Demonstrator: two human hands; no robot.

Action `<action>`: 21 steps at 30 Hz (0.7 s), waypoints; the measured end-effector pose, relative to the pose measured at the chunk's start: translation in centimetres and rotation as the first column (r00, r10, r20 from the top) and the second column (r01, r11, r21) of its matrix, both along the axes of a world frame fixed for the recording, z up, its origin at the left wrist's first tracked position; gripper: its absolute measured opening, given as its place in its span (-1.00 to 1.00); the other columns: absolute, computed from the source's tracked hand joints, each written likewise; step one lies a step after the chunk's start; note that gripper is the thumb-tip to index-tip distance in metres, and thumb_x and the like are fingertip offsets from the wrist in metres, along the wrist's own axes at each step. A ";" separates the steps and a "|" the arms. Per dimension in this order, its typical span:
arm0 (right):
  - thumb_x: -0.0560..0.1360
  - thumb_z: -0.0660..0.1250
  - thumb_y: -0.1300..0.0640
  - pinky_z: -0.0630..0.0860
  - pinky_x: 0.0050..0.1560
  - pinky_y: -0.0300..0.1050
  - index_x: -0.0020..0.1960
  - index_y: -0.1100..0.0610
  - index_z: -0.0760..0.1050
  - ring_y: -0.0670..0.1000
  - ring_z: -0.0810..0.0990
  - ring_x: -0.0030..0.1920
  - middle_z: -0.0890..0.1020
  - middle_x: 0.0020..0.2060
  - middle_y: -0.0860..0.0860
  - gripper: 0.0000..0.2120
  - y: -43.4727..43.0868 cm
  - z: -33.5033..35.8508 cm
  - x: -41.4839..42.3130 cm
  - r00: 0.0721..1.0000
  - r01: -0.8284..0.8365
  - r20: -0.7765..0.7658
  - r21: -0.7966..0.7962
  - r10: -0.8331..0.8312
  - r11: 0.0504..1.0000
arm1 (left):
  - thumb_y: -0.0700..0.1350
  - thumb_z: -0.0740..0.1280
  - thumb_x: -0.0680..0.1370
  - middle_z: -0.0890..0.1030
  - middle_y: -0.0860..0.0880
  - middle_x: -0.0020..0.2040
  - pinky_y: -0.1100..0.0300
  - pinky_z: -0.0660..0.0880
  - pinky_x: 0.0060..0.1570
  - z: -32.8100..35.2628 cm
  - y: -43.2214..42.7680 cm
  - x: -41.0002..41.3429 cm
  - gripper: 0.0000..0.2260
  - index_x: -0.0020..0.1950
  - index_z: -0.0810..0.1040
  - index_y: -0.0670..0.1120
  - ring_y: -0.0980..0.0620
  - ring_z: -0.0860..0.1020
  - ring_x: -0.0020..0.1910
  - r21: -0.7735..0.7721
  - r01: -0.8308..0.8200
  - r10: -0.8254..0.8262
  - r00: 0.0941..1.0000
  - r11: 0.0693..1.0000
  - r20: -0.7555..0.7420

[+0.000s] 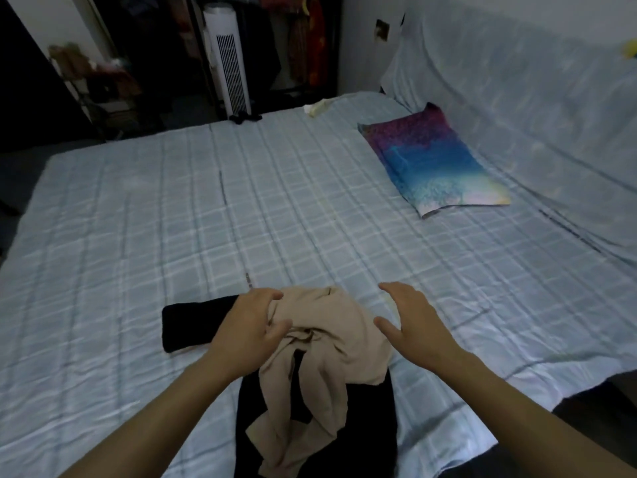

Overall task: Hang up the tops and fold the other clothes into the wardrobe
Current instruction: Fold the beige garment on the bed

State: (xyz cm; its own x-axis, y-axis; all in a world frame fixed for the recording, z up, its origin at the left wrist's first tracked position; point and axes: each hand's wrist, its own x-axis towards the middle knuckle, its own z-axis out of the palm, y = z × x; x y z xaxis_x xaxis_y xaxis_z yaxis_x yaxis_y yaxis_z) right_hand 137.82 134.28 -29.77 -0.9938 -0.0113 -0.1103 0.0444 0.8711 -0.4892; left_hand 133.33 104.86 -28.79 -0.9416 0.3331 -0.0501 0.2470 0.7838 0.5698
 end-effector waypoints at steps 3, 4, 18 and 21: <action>0.60 0.28 -0.06 0.23 0.46 0.06 0.55 0.06 0.18 0.04 0.23 0.49 0.28 0.51 0.00 -0.41 0.7 -3.1 -0.1 0.998 0.015 0.064 0.007 -0.015 1.000 | 0.07 0.37 0.57 0.50 0.03 0.31 0.14 0.40 0.25 -3.8 1.4 -0.7 -0.57 0.39 0.45 -0.03 0.05 0.42 0.28 0.001 0.010 -0.010 0.998 1.000 0.062; 0.60 0.28 -0.06 0.22 0.46 0.02 0.54 0.06 0.19 0.04 0.24 0.49 0.29 0.50 -0.01 -0.41 0.7 -4.1 -0.3 0.997 0.014 0.078 0.010 -0.015 1.000 | 0.06 0.36 0.57 0.50 0.03 0.32 0.17 0.38 0.24 -5.2 1.8 -0.9 -0.57 0.40 0.44 -0.04 0.05 0.42 0.29 0.006 0.016 -0.017 0.996 1.000 0.084; 0.57 0.30 -0.05 0.27 0.41 -0.01 0.53 0.07 0.20 0.09 0.30 0.43 0.33 0.45 0.04 -0.40 -5.9 -18.4 -6.8 0.969 -0.143 0.196 -0.046 0.149 0.989 | -0.05 0.38 0.54 0.53 -0.10 0.22 0.01 0.42 0.21 -20.6 1.1 -5.4 -0.66 0.29 0.49 -0.12 -0.07 0.48 0.22 0.000 -0.012 0.012 0.971 1.000 0.237; 0.50 0.34 -0.08 0.37 0.31 0.04 0.50 0.04 0.24 0.14 0.34 0.38 0.34 0.42 0.07 -0.37 -7.3 -20.5 -8.7 0.972 -0.156 0.178 0.011 0.152 0.988 | -0.09 0.38 0.51 0.53 -0.10 0.18 -0.01 0.44 0.17 -22.6 1.4 -6.4 -0.64 0.29 0.47 -0.11 -0.07 0.48 0.18 -0.005 -0.013 0.013 0.969 1.000 0.246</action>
